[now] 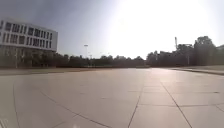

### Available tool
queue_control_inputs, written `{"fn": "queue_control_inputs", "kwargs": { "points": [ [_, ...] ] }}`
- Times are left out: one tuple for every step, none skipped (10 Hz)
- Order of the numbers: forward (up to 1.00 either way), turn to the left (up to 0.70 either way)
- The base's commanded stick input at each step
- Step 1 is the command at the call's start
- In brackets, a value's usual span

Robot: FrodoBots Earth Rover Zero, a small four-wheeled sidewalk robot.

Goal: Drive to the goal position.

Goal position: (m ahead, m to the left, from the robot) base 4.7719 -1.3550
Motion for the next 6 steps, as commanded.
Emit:
{"fn": "queue_control_inputs", "kwargs": {
  "points": [
    [0.06, 0.0],
    [0.07, 0.01],
    [0.06, 0.0],
    [0.06, 0.0],
    [0.06, 0.0],
    [0.06, 0.0]
  ]
}}
